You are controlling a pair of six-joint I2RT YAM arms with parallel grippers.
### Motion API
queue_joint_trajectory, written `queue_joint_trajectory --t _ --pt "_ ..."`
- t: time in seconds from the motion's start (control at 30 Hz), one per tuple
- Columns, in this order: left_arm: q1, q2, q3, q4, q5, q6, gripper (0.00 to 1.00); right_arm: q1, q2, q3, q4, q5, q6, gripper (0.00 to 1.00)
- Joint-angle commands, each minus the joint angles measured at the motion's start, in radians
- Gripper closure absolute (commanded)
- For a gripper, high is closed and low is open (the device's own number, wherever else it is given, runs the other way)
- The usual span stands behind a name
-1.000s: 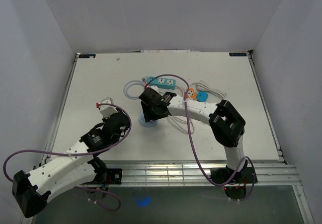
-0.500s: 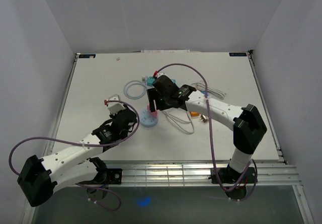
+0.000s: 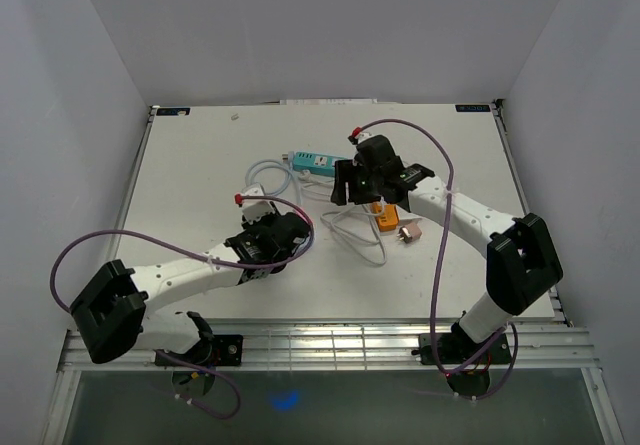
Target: Insert the plug
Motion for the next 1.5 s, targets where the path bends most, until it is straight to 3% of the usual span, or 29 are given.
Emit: queue_joint_trajectory --t 0.0,0.17,0.5,0.67,1.47 --pt "-0.045 0.040 0.039 -0.021 -0.130 -0.069 1.00 -0.036 -0.041 -0.064 0.099 -0.101 -0.032 0.32" --pt "-0.129 0.106 0.053 -0.022 -0.276 -0.083 1.00 -0.081 -0.060 -0.132 0.166 -0.132 -0.054 0.33" --pt "-0.172 0.229 0.108 -0.076 -0.391 -0.129 1.00 -0.147 -0.096 -0.235 0.279 -0.214 -0.074 0.34" --pt "-0.172 0.283 0.132 -0.151 -0.413 -0.233 1.00 -0.158 -0.112 -0.276 0.324 -0.244 -0.066 0.33" --pt "-0.172 0.462 0.246 -0.266 -0.430 -0.373 1.00 -0.181 -0.118 -0.296 0.374 -0.281 -0.061 0.34"
